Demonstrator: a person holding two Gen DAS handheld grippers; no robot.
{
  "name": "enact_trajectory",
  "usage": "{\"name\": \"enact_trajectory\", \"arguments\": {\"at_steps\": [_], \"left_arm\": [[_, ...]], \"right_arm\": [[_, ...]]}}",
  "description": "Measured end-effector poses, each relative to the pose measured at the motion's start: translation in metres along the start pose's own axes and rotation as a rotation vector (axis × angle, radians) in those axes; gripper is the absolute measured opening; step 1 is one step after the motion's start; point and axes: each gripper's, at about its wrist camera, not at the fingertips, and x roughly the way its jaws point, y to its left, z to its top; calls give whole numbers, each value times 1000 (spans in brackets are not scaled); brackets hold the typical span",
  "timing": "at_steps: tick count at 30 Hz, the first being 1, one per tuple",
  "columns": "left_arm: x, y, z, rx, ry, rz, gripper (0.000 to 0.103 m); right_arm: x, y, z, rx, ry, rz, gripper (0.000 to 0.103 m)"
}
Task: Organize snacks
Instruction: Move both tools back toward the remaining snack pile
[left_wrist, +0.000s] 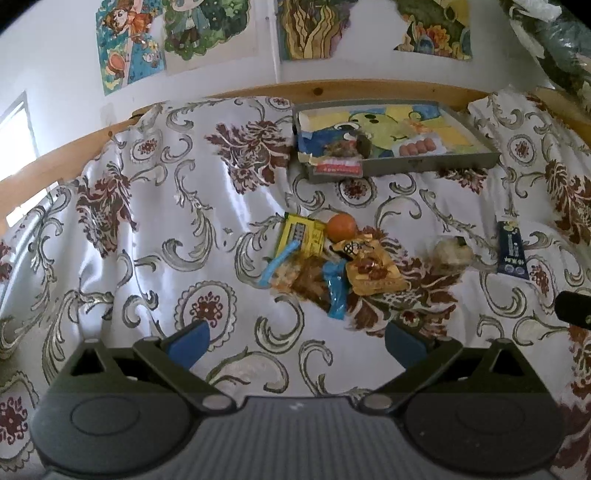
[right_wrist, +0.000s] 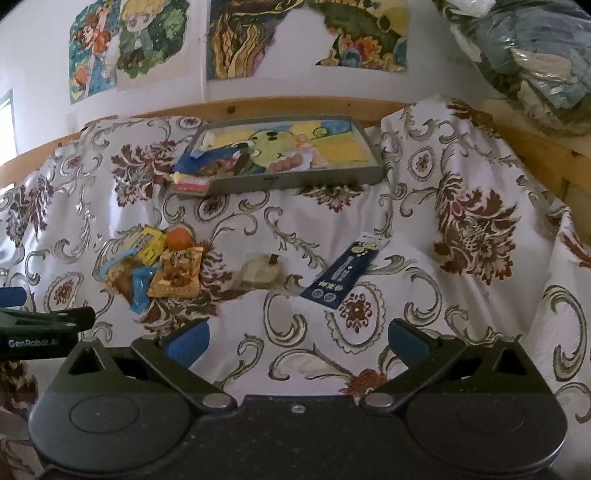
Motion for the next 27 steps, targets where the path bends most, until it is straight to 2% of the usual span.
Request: {"name": "enact_trajectory", "arguments": {"at_steps": [19, 27], "left_arm": [[9, 4, -3, -24, 35, 31, 103], [12, 13, -1, -42, 39, 72, 103]], "right_arm": [[9, 5, -2, -12, 42, 40, 102], [10, 8, -2, -16, 45, 68, 102]]}}
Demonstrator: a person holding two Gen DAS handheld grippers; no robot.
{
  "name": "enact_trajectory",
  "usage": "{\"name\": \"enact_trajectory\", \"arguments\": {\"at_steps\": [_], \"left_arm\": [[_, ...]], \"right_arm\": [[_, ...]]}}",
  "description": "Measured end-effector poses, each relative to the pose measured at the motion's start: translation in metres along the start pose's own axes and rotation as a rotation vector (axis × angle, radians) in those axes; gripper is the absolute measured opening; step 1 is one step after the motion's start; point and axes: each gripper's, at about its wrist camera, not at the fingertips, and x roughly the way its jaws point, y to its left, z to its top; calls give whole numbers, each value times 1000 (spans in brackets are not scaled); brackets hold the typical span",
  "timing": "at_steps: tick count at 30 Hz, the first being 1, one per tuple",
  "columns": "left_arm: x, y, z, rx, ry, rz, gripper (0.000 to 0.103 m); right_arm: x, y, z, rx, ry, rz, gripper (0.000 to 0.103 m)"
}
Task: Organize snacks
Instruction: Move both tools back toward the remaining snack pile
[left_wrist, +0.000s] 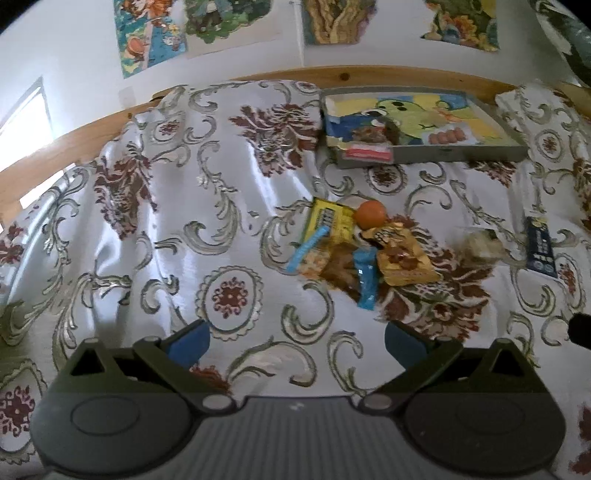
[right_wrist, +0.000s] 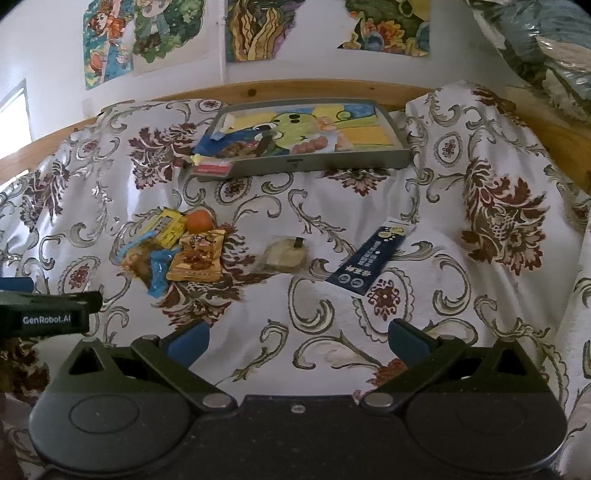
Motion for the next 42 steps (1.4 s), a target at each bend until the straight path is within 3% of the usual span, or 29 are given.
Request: {"name": "enact_trajectory", "arguments": {"at_steps": [10, 23, 33, 42], "left_arm": [[7, 15, 9, -27, 1, 51, 103], [30, 27, 30, 0, 29, 84, 103], [52, 34, 43, -22, 42, 84, 103], [68, 38, 49, 9, 37, 68, 103]], "right_arm": [[3, 12, 4, -42, -22, 104, 102], [24, 24, 26, -130, -62, 126, 102], [62, 44, 37, -241, -71, 146, 102], [109, 48, 44, -250, -87, 151, 102]]}}
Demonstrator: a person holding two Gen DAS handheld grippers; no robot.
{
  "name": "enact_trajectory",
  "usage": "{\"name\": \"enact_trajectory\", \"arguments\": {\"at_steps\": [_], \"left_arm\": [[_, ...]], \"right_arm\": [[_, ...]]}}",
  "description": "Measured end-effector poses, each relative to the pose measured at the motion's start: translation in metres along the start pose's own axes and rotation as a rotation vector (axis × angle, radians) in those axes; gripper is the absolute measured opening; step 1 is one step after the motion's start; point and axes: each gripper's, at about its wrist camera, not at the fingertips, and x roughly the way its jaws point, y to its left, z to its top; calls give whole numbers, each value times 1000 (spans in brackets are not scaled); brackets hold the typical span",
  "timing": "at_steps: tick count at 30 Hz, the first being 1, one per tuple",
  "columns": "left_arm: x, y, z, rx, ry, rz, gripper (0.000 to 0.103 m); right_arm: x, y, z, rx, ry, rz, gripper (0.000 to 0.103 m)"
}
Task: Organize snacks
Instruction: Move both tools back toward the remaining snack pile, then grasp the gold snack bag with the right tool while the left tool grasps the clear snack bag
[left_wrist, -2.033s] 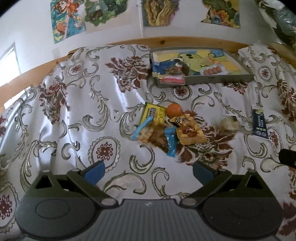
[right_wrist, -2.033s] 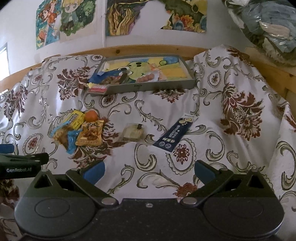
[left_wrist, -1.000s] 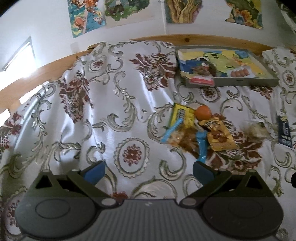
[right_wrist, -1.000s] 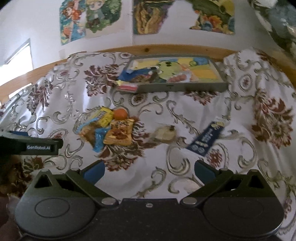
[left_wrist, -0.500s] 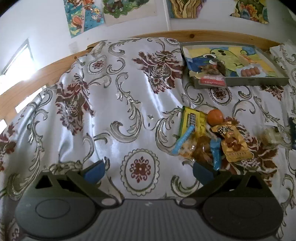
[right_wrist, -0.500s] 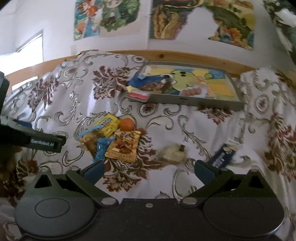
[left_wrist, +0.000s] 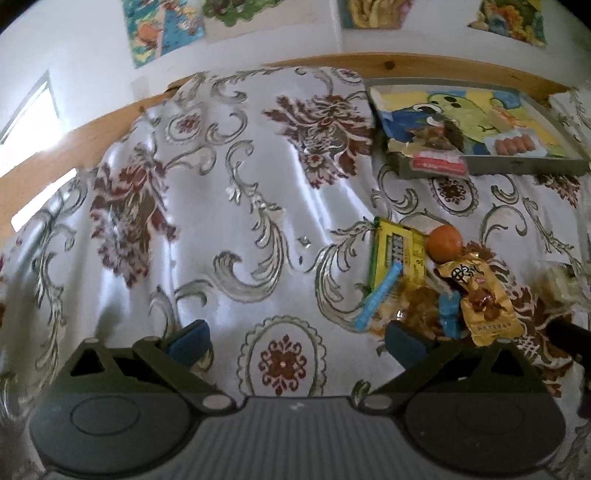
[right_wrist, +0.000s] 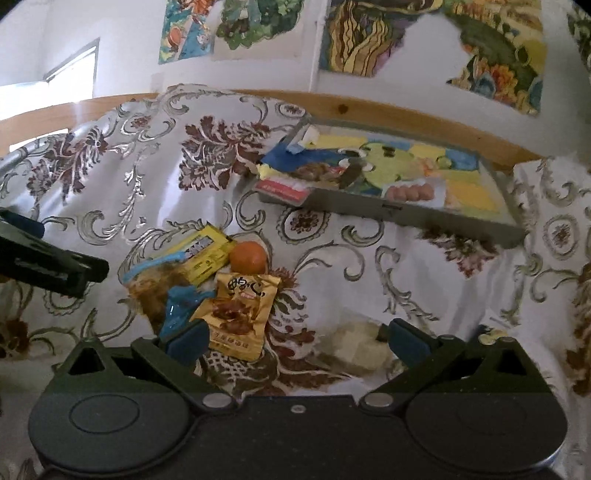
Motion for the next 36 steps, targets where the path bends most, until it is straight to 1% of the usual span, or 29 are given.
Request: {"name": "enact_trajectory", "arguments": {"at_steps": [3, 8, 10, 12, 16, 18, 20, 24, 28, 30, 32, 34, 35, 36], "left_arm": [[5, -1, 2, 14, -1, 1, 103], [12, 3, 2, 4, 9, 1, 103], [12, 6, 0, 0, 7, 3, 103], [10, 10, -3, -13, -6, 7, 103], [10, 14, -7, -21, -14, -22, 103], [10, 13, -9, -21, -12, -42, 103], [11, 13, -12, -27, -11, -63, 103], [13, 12, -13, -37, -2, -81, 103], [12, 10, -13, -36, -13, -107, 103], [13, 8, -13, -48, -13, -138, 103], [15, 7, -12, -64, -1, -166, 103], [17, 5, -12, -75, 6, -173, 103], [18, 3, -12, -75, 8, -174, 103], [18, 2, -11, -74, 10, -173, 103]], "right_arm": [[13, 2, 0, -3, 13, 4, 102], [31, 6, 0, -21, 34, 21, 101], [35, 7, 0, -23, 35, 34, 100], [41, 7, 2, -17, 39, 43, 97], [51, 4, 8, 13, 52, 54, 94], [56, 0, 10, 41, 62, 87, 93], [62, 1, 13, 42, 67, 111, 92], [77, 9, 14, 9, 89, 102, 89], [85, 11, 12, 61, 101, 121, 89], [87, 13, 9, 53, 101, 124, 89], [88, 12, 7, 59, 105, 131, 84], [87, 14, 5, 48, 100, 129, 79], [86, 15, 5, 42, 97, 134, 74], [85, 15, 5, 37, 92, 139, 67]]}}
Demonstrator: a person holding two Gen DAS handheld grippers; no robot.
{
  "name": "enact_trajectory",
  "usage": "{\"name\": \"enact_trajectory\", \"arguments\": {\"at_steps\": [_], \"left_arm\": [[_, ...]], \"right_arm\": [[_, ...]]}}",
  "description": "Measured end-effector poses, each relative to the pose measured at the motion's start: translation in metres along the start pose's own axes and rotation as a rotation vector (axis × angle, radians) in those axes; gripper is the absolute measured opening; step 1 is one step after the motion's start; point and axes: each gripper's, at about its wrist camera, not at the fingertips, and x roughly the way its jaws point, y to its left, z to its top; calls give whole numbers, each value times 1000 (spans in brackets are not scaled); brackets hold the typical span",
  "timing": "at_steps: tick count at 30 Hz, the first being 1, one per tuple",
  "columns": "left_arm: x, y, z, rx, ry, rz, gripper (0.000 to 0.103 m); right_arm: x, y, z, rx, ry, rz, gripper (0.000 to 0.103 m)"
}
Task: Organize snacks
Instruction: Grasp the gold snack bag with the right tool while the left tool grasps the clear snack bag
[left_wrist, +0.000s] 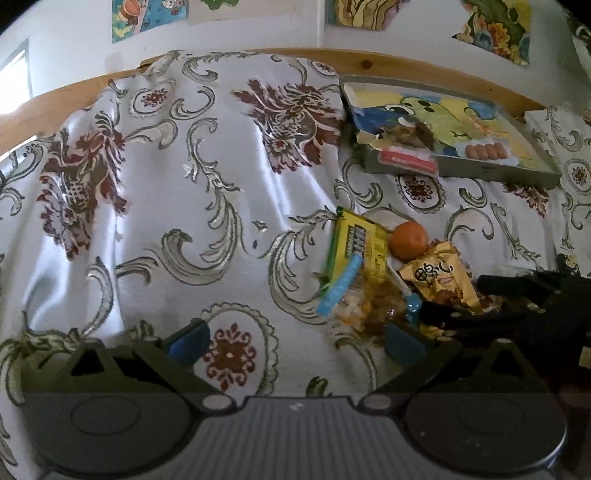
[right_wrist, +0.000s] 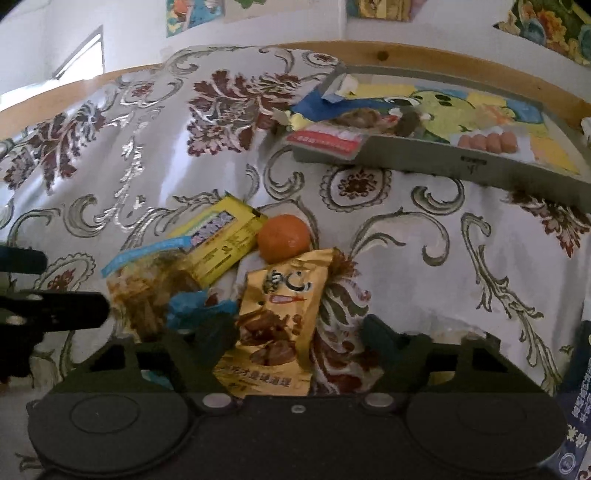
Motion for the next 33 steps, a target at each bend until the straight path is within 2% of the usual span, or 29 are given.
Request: {"name": "enact_trajectory", "arguments": {"at_steps": [1, 3, 5, 6, 11, 13, 14, 19, 21, 23, 27, 30, 33], "left_arm": [[0, -1, 0, -1, 1, 2, 103], [1, -4, 1, -12, 4, 1, 103], [2, -6, 2, -18, 11, -2, 103], [3, -7, 2, -18, 12, -3, 103], [4, -12, 3, -22, 13, -17, 103], [6, -14, 3, -43, 22, -29, 103], [6, -15, 3, -49, 26, -36, 103], [5, -28, 0, -18, 28, -53, 103], [7, -32, -1, -6, 27, -53, 102], [11, -32, -1, -19, 39, -57, 101], [20, -29, -1, -80, 66, -67, 100], [25, -28, 0, -99, 65, -59, 100], [28, -28, 0, -110, 65, -50, 100]], "right_arm": [[-1, 1, 0, -2, -4, 5, 63], [-4, 3, 0, -5, -11, 12, 47], [-6, 5, 0, -15, -18, 12, 42], [-7, 4, 0, -20, -19, 14, 34], [-21, -10, 1, -40, 9, 15, 29], [-27, -17, 1, -26, 40, 6, 22], [-32, -21, 2, -19, 53, 7, 13], [-56, -33, -4, -56, 102, 19, 13], [-59, -38, -7, -28, 105, 36, 15], [-57, -43, -9, 32, 97, 50, 20], [-46, -46, -10, 98, 87, 88, 39], [-38, -46, -9, 101, 76, 79, 47], [-26, -54, -9, 167, 70, 100, 53]]}}
